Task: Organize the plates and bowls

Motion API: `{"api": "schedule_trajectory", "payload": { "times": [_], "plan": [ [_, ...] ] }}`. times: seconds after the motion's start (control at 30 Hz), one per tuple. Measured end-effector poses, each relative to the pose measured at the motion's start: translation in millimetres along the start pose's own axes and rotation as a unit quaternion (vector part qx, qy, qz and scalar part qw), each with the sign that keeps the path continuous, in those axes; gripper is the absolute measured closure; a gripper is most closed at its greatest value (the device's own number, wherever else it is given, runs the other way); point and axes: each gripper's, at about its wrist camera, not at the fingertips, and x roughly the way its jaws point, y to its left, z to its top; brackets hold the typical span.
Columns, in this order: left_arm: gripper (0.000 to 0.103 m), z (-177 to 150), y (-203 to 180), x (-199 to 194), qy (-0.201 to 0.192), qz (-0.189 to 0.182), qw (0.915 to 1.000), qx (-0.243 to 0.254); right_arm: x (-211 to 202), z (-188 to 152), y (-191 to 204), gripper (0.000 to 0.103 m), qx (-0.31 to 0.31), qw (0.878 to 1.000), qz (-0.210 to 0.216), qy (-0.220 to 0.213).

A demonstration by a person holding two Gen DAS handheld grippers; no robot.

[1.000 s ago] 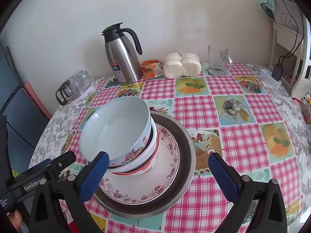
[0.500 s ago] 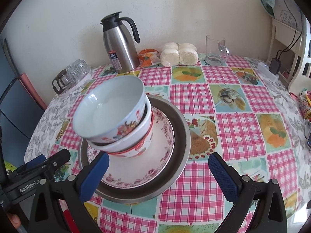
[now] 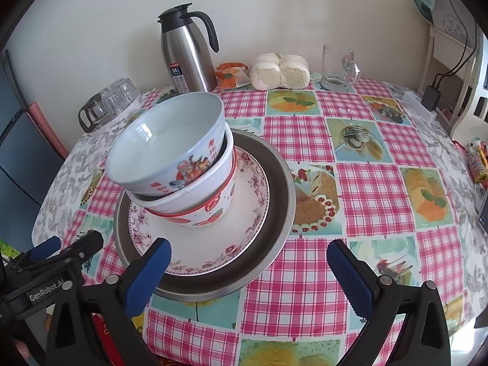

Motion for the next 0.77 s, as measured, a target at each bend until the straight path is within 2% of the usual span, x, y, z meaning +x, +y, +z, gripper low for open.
{"api": "schedule_trajectory", "payload": {
  "times": [0.5, 0.77],
  "plan": [
    [0.001, -7.6, -1.1, 4.0, 0.021, 0.009, 0.9997, 0.007, -2.6, -6.5, -1.3, 0.000, 0.000, 1.000, 0.000, 0.003],
    [0.001, -8.8, 1.5, -2.8, 0.006, 0.009, 0.9999, 0.003, -3.3, -8.2, -2.3, 0.000, 0.001, 1.000, 0.000, 0.005]
  ]
}}
